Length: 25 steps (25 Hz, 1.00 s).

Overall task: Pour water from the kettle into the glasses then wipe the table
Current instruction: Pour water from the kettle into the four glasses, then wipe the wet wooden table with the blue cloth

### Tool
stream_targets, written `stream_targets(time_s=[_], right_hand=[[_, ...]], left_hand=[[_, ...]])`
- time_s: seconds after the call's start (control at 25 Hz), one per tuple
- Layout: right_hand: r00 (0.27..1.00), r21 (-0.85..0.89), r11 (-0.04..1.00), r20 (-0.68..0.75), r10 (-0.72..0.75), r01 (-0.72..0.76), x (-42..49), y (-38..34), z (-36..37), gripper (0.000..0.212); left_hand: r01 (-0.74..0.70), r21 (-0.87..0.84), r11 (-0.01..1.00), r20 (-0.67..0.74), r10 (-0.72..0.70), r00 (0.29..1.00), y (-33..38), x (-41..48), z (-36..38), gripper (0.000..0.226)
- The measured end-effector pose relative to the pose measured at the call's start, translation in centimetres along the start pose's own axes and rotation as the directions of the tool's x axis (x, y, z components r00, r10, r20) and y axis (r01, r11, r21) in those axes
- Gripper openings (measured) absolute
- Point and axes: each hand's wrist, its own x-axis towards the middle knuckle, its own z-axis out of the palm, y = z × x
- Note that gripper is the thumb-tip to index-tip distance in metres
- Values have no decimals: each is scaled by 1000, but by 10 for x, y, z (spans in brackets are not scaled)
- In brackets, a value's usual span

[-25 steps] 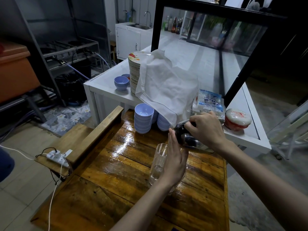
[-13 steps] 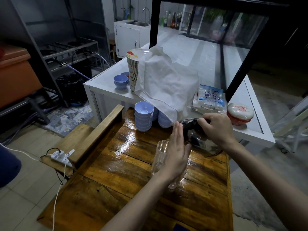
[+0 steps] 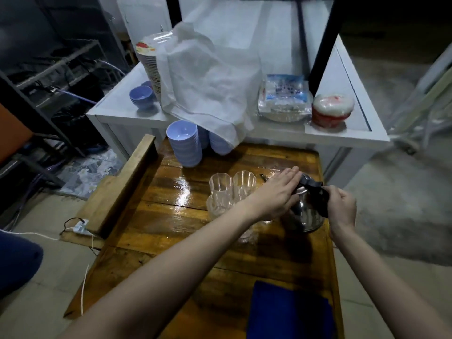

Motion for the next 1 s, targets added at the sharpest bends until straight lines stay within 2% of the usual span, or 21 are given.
stream_targets(time_s=[0.08,0.2,0.36,0.52,0.6,0.68,0.8,0.84,0.92,0.96,1.0], right_hand=[[997,55,996,-27,77,-76,1,22,-6,31],[994,116,988,-39,106,-101,1,43,-15,32],[987,167,978,-77,141,-126,8,59,-27,31],[981,189,971,-100,169,-148,18,66,-31,28],[978,138,974,-85,193,-180,22,73,-33,29],[981,59,979,0,195,-194,25,82,-38,30],[978,39,984,124,170,-176,27,93,-48,27],[987,-13,991,95,131,-130,23,95,-52,22],[997,-209,977,-77,18,-34,2,105,-66,22],[994,-306,952,-99,-51,19,-16,116,-72,25],[994,-391,917,-37,-107,84,-39,129,-78,26]], left_hand=[[-40,55,998,115,34,993,-2,8,15,62],[-63,92,994,234,40,971,-1,18,32,64],[-105,157,982,263,61,963,11,33,47,65],[-122,190,974,204,82,975,21,40,61,64],[-123,181,976,172,92,981,22,42,67,62],[-107,142,984,129,88,988,23,41,74,59],[-48,-6,999,-1,48,999,33,17,86,57],[-31,-74,997,-62,26,998,37,2,89,55],[-32,-189,981,-152,2,988,41,-41,98,48],[-35,-217,975,-165,-2,986,39,-68,105,42],[-30,-228,973,-160,-7,987,34,-95,112,37]])
